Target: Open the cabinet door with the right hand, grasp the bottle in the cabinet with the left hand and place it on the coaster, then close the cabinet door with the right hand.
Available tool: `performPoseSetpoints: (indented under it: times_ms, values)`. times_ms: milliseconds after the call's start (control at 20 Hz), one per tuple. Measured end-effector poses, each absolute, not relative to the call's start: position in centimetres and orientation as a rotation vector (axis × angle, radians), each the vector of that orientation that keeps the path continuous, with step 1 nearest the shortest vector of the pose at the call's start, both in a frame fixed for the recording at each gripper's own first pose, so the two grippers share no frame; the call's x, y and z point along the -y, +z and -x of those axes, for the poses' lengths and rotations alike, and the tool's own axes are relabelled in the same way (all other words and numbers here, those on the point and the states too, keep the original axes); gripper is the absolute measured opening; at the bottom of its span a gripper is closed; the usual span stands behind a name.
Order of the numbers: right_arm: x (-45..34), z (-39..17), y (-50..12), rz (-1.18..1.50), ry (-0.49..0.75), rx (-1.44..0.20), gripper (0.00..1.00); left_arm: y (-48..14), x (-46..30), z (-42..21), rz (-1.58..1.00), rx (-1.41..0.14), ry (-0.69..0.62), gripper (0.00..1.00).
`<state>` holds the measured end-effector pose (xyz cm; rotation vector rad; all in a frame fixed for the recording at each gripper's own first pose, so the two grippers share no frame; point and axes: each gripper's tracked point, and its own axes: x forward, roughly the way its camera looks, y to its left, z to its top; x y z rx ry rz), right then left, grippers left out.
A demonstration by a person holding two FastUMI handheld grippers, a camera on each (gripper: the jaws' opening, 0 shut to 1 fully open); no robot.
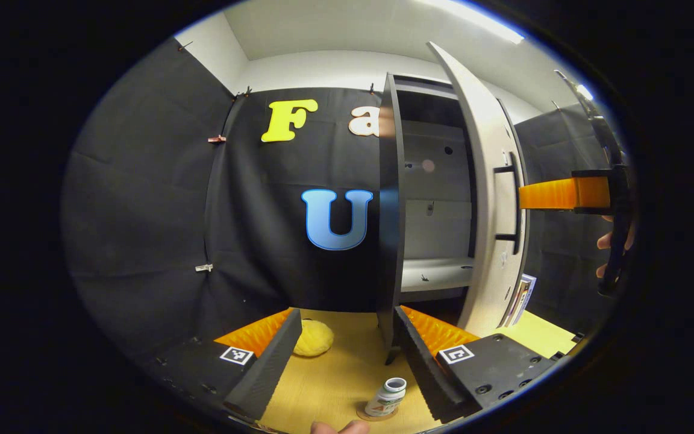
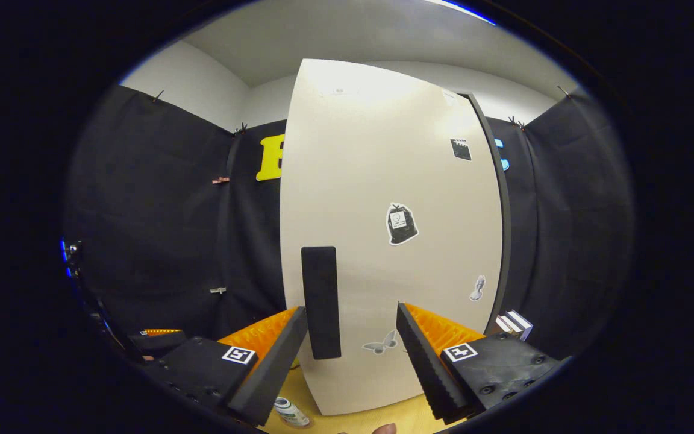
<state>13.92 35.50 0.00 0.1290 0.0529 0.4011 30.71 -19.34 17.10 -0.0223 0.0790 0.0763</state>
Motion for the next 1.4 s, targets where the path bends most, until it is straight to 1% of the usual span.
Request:
performPoseSetpoints:
  times_ms: [200, 650, 1150, 1400]
  values:
    - [-34.5, -13.4, -0.7, -0.131, 0.384, -0.073, 0.97, 17.2, 19.4, -30.7, 0.028, -0.082, 0.076, 0.96]
    - [-30.3, -11.8, -2.4, -0.133, 0.299, -0.117, 0.97, 17.8, 20.8, -30.0, 0.039, -0.097, 0.067, 0.96]
    - [-27.0, -11.6, -3.5, -0.092, 0.224, -0.111, 0.97, 23.5, 23.2, -31.3, 0.028, -0.036, 0.059, 0.96]
    - [-26.2, -11.7, -3.8, -0.099, 0.203, -0.106, 0.97, 25.2, 24.8, -32.3, 0.000, -0.023, 0.055, 0.96]
